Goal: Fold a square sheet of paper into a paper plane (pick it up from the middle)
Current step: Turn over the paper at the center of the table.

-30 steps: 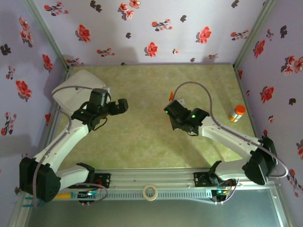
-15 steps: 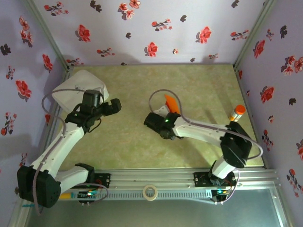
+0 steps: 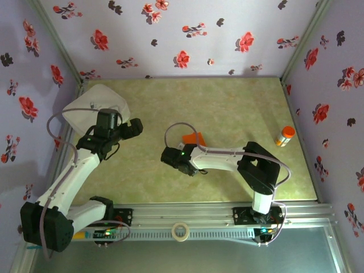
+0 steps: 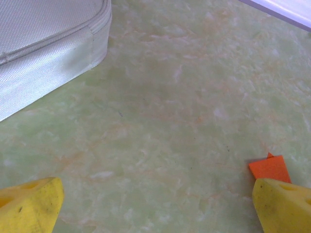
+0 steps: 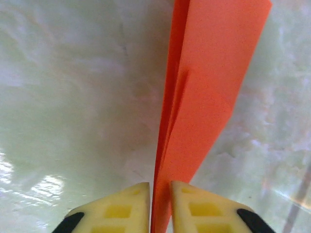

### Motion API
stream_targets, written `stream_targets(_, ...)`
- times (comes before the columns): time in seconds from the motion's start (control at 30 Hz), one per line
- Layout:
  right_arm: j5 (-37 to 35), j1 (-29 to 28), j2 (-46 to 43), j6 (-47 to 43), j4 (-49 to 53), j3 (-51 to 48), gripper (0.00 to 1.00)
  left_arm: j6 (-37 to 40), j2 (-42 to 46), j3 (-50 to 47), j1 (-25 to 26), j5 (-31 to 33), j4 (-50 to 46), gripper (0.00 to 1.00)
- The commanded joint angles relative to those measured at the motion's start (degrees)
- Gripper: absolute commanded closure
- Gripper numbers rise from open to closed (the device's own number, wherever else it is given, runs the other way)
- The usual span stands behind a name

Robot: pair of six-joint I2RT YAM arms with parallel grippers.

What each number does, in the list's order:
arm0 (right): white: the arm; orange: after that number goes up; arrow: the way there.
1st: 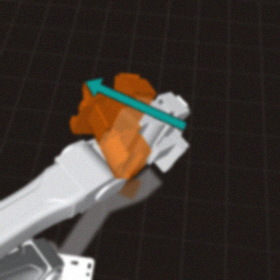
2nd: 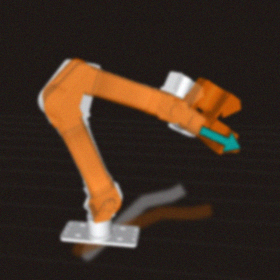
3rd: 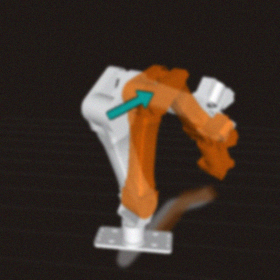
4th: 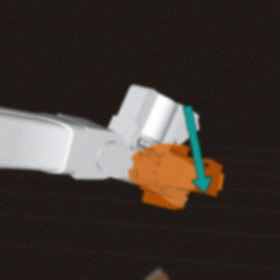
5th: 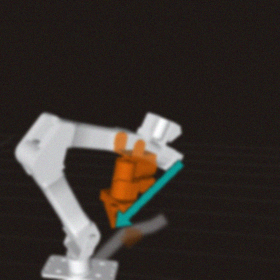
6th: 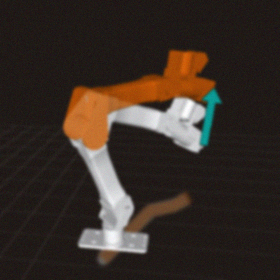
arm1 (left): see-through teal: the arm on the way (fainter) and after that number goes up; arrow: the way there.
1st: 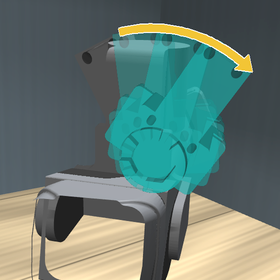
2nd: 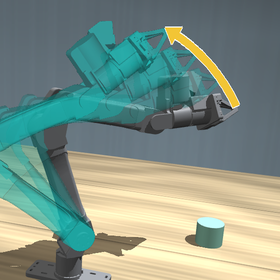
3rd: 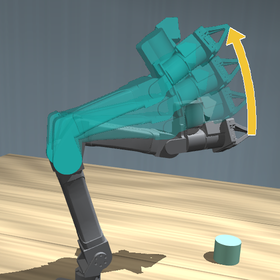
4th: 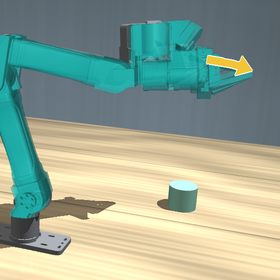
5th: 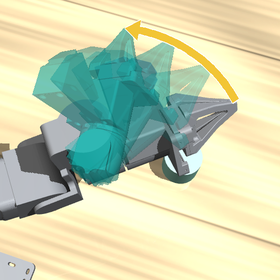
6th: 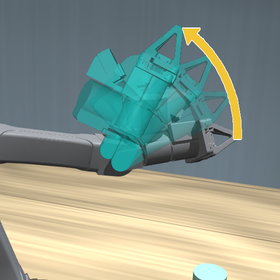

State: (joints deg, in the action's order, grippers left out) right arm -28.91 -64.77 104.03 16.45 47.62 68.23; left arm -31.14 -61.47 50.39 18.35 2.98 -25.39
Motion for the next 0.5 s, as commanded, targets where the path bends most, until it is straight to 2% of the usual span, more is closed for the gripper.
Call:
stream_targets(0.0, 5.7, 0.4, -1.6, 1.0, -2.5, 0.8, 0.73, -1.0, 1.0, -1.2, -0.6, -0.3, -0.2, 0.0)
stream_targets(0.1, 9.1, 1.7, -5.3, 2.3, -5.4, -1.2, 0.64, -1.2, 0.7, -1.1, -0.6, -1.4, 0.1, 0.0)
stream_targets(0.23, 17.1, 5.1, -12.5, 4.8, -12.1, -6.4, 0.57, -1.5, -0.1, -1.1, -0.6, -3.9, 0.9, 0.0)
stream_targets(0.33, 22.8, 9.2, -17.5, 7.7, -18.3, -11.5, 0.57, -1.6, -0.8, -1.1, -0.5, -7.2, 2.2, 0.01)
stream_targets(0.47, 33.7, 17.5, -20.9, 13.1, -26.4, -17.8, 0.63, -3.4, -2.2, -2.0, -0.5, -12.7, 5.4, 0.06)
